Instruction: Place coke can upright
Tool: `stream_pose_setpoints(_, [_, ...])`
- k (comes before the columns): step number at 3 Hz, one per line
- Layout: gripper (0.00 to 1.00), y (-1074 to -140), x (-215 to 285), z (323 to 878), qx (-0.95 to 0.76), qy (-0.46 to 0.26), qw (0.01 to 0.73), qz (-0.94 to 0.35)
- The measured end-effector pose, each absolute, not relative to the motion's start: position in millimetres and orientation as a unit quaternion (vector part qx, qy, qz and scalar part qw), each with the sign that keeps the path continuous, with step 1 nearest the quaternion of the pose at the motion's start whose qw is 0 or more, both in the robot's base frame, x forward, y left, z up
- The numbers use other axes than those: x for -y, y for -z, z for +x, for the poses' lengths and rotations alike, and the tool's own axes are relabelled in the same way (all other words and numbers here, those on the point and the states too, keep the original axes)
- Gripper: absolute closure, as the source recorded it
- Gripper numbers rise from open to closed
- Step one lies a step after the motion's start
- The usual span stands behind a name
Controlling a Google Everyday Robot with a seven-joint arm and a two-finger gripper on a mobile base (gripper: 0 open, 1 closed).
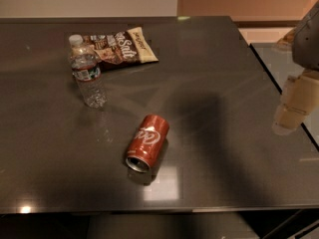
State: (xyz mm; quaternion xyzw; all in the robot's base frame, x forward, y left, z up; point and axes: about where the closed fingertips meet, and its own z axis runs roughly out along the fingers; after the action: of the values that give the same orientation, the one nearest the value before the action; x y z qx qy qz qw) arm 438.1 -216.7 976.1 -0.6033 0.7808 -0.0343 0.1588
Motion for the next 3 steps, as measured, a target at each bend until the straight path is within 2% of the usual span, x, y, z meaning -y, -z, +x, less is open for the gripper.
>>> stream_pose_setpoints(2, [0.0, -979, 207, 442, -0.765, 0.027, 0.16, -0.624])
stream_pose_setpoints(3, [0.0, -984, 173, 449, -0.719, 0.009, 0.172, -0.674])
